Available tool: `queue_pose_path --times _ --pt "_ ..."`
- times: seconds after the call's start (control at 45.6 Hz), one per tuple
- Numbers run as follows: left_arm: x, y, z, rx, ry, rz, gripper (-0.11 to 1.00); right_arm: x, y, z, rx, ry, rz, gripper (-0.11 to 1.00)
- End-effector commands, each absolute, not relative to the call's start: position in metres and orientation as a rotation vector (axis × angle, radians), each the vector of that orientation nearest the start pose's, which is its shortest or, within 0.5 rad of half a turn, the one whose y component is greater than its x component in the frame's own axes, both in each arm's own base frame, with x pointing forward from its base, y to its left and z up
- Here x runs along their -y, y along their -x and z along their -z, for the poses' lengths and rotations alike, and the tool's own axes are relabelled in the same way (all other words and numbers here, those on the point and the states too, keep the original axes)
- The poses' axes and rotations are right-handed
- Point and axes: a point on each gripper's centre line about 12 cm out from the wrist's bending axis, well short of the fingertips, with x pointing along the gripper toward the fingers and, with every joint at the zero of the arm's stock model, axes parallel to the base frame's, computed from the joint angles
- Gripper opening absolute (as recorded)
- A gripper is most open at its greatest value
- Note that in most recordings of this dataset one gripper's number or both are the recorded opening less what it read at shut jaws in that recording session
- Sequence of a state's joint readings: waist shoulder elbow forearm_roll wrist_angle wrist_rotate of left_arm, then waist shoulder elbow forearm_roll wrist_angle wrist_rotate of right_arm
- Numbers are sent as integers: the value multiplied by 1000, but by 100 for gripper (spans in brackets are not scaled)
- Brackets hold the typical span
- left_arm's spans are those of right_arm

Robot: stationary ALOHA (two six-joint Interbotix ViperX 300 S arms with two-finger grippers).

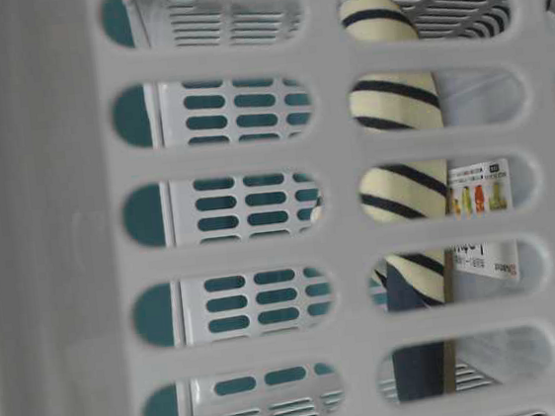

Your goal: Pick up the orange cloth from the shopping basket with the left arm.

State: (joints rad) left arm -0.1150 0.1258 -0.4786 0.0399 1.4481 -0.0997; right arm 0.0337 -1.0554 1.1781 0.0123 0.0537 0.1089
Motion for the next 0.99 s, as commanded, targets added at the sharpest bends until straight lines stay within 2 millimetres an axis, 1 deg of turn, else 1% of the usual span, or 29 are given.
queue_pose_path --times 0.0,0.482,0.965 --pt "43 -426 -430 -1052 4 11 13 -7 -184 -276 -163 -123 -26 74" --pt "41 -426 -430 -1054 6 8 13 -6 -181 -279 -143 -123 -27 74" --pt "41 -426 -430 -1058 7 6 13 -7 -178 -276 -142 -126 -30 74"
